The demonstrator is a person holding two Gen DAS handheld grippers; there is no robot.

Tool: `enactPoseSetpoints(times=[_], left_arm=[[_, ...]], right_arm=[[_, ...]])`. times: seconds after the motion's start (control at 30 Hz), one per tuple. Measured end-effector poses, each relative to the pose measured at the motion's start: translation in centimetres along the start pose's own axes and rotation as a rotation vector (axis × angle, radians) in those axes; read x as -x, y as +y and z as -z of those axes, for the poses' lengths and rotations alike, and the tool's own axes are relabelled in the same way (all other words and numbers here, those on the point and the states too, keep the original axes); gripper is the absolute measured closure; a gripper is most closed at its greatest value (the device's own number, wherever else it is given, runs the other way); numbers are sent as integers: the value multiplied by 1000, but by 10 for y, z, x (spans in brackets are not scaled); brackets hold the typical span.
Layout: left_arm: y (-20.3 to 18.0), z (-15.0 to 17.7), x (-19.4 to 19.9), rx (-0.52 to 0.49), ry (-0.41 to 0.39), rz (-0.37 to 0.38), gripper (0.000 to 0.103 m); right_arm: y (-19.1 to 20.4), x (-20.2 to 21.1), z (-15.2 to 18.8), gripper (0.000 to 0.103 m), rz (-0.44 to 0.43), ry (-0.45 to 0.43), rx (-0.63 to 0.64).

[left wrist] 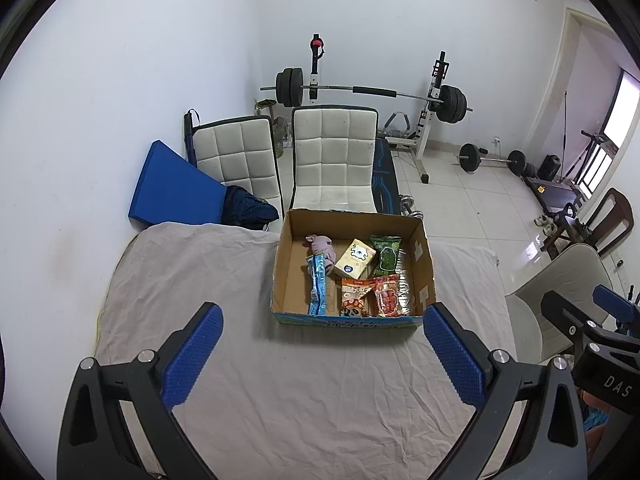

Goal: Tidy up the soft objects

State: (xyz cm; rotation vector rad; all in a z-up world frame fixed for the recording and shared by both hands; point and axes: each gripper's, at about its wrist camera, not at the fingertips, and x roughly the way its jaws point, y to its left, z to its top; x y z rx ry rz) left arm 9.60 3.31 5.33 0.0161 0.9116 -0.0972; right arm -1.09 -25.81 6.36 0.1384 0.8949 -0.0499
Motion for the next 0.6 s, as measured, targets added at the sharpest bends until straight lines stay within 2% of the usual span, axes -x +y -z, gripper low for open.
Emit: enactPoseSetpoints(times=[0.6], left_arm=[[2,1,3,10,-1,0,0]], right_arm=[[-2,3,0,0,3,-2,3]])
